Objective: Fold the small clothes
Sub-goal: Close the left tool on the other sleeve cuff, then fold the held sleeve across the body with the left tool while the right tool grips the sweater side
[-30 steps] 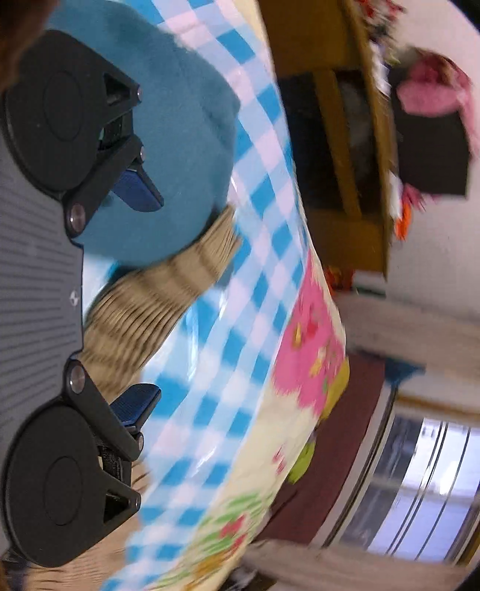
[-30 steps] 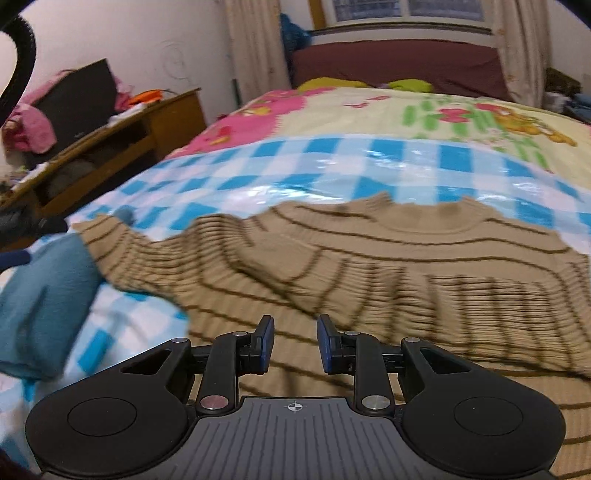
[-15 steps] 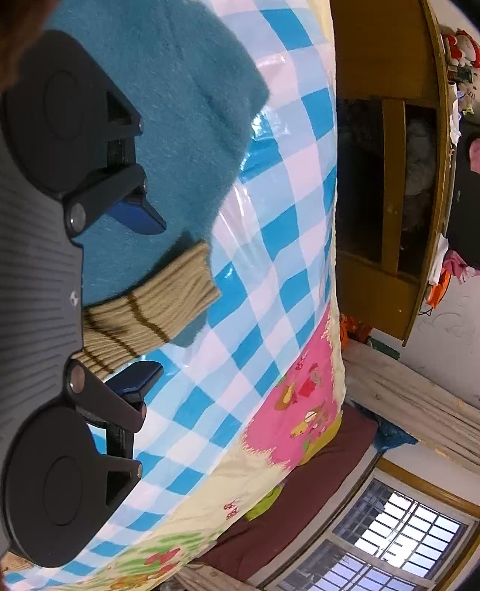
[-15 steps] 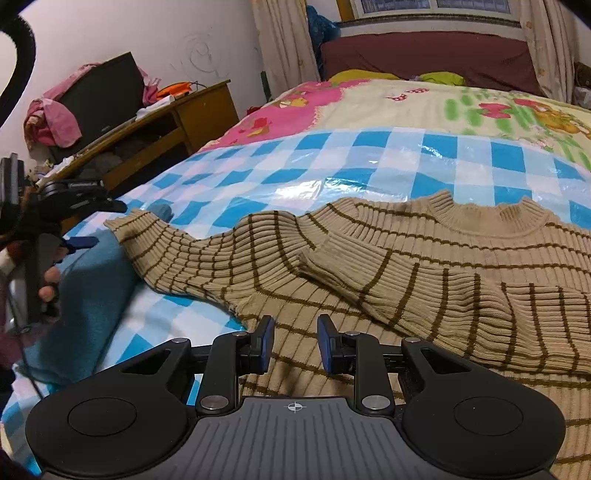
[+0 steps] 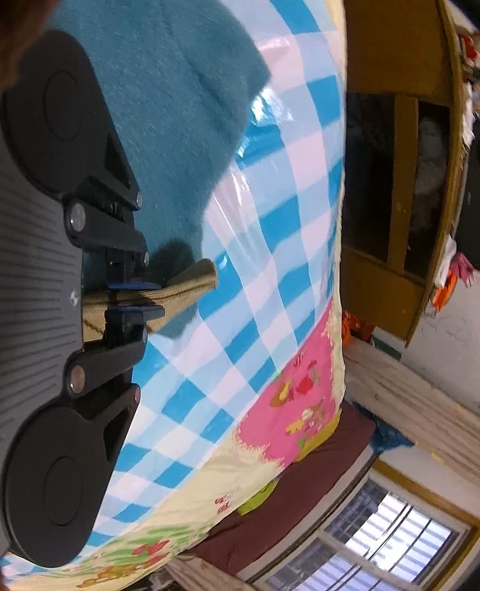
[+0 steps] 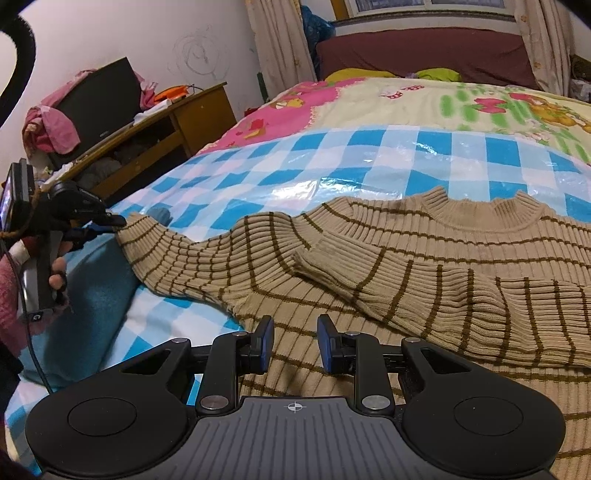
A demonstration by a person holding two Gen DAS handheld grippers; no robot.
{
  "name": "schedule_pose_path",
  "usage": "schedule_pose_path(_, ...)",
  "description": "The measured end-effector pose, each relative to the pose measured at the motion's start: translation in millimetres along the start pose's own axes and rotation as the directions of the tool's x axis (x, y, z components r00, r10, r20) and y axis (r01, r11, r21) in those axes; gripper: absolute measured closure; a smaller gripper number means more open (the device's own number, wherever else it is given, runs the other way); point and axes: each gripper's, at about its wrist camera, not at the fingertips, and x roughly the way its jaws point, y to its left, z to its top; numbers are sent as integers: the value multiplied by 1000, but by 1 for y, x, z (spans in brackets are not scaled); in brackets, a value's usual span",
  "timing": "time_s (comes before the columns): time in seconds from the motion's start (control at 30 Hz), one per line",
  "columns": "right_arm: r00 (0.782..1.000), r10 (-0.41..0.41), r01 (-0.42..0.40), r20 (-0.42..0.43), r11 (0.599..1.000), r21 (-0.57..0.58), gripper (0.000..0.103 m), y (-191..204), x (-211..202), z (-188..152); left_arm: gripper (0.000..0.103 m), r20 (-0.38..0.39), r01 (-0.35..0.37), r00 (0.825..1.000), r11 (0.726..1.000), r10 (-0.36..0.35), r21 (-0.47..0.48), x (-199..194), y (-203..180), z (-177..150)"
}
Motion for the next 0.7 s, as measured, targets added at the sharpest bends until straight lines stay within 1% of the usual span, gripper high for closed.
schedule_pose_path(0.1, 1000, -2, 2, 4, 1000, 6, 78, -2, -2, 1, 92, -6, 46, 999, 999, -46, 27, -5, -13, 0)
schedule_pose_path(0.17, 1000, -2, 2, 10, 1000, 11, 78, -4, -5, 2, 92, -17, 94, 996, 994, -93, 56, -11, -25, -4)
schedule_pose_path(0.23, 1000, -2, 2, 16, 1000, 21, 78, -7, -7, 3, 92, -39, 155, 988, 984, -152, 83, -17, -38, -11)
schedule_pose_path(0.27, 1000, -3, 3, 19, 1000, 26, 78, -9, -8, 3, 92, -57, 193, 980, 977, -189, 95, -20, -46, -16)
schedule_pose_path(0.37, 999, -10, 9, 32, 998, 57, 78, -17, -14, 5, 92, -129, 317, 945, 941, -301, 122, -29, -74, -35)
schedule_pose_path(0.43, 999, -20, 16, 41, 996, 85, 78, -26, -19, 7, 92, -185, 407, 907, 902, -379, 143, -37, -95, -53)
schedule_pose_path(0.47, 999, -26, 21, 45, 995, 96, 78, -30, -21, 7, 92, -219, 450, 883, 880, -414, 152, -41, -105, -64)
schedule_pose_path(0.5, 998, -33, 28, 49, 994, 104, 78, -33, -24, 7, 92, -248, 482, 865, 860, -437, 168, -45, -115, -76)
schedule_pose_path(0.53, 998, -45, 39, 54, 993, 113, 78, -39, -27, 7, 92, -269, 503, 852, 845, -449, 183, -49, -121, -86)
schedule_pose_path(0.6, 997, -60, 52, 53, 990, 130, 77, -47, -31, 7, 92, -303, 534, 831, 823, -467, 194, -58, -127, -106)
schedule_pose_path(0.63, 997, -58, 51, 48, 988, 146, 75, -52, -34, 6, 92, -309, 534, 830, 822, -465, 198, -62, -125, -113)
schedule_pose_path(0.67, 997, -58, 50, 45, 986, 158, 75, -55, -35, 7, 92, -299, 515, 844, 830, -446, 216, -67, -121, -119)
schedule_pose_path(0.7, 998, -54, 46, 43, 985, 166, 75, -58, -35, 8, 92, -280, 489, 862, 837, -422, 245, -72, -119, -125)
